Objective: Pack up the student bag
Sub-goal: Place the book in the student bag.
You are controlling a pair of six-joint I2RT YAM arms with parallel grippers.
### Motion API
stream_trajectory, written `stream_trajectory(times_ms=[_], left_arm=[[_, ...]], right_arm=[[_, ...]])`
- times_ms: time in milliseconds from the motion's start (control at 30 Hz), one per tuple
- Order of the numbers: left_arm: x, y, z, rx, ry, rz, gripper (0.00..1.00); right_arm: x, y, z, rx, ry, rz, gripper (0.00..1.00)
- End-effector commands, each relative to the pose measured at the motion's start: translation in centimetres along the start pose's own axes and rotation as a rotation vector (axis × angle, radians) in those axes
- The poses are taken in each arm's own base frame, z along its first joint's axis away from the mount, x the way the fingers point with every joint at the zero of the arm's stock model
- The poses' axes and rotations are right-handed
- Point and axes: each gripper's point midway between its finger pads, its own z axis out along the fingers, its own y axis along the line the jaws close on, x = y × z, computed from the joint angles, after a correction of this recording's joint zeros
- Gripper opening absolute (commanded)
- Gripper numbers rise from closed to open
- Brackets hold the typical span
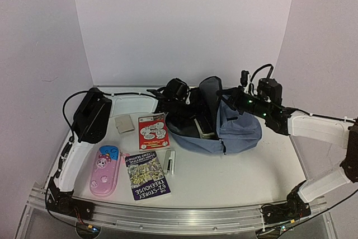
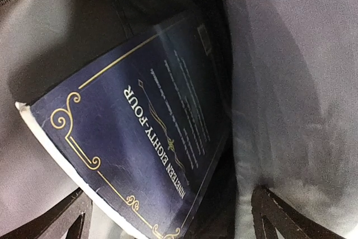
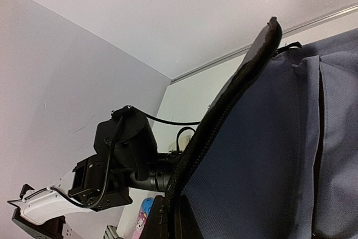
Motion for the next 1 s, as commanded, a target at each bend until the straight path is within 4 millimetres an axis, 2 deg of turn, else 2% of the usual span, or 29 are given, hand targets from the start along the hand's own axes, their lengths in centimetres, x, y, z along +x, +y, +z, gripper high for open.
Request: stream_trajectory(times_ms=[0,100,167,267,467,533,600,733,833,967], left_arm=[[-1.4,-5.1,-0.8,0.137,-0.04,0.081,0.99],[-1.6,-4.6,-1.6,0.089,-0.066,0.104,0.99],[-1.6,-4.2,-2.4,0.049,-0.081,0.121,1.0],[-1.6,-4.8,-4.5,0.029,-0.106,0.164,1.0],[-1.5,-7.2,-9.3,0.019,-0.158,0.237,1.0],[-1.4,-8.0,-10.9,0.026,-0.173,0.257,1.0],[-1.2,-8.6,-12.7,0.028,-0.183,0.271,1.0],[-0.9,-7.3,-15.9,-0.021,-0.199,0.246,1.0],[-0.2,-5.1,-18.1,-0.068,-0.208,0.205,1.0],[0.8,-2.4,-21.4,-0.12,-0.245,0.148,1.0]], right_arm=[[-1.3,1.4,-0.9,-0.026,-0.059,-0.041,0.0],[-1.9,0.9,-1.2,0.025,-0.082,-0.064,0.0],[-2.6,-0.1,-1.7,0.109,-0.101,-0.085,0.0],[-3.9,-2.0,-3.3,0.27,-0.15,-0.126,0.0],[-5.4,-6.4,-7.1,0.458,-0.227,-0.128,0.0],[-5.4,-7.9,-7.7,0.485,-0.224,-0.116,0.01],[-5.2,-9.5,-7.9,0.517,-0.21,-0.103,0.08],[-4.6,-12.1,-7.7,0.573,-0.18,-0.087,0.2],[-4.4,-13.7,-7.9,0.617,-0.175,-0.067,0.23],[-4.5,-14.0,-8.3,0.63,-0.177,-0.054,0.4]])
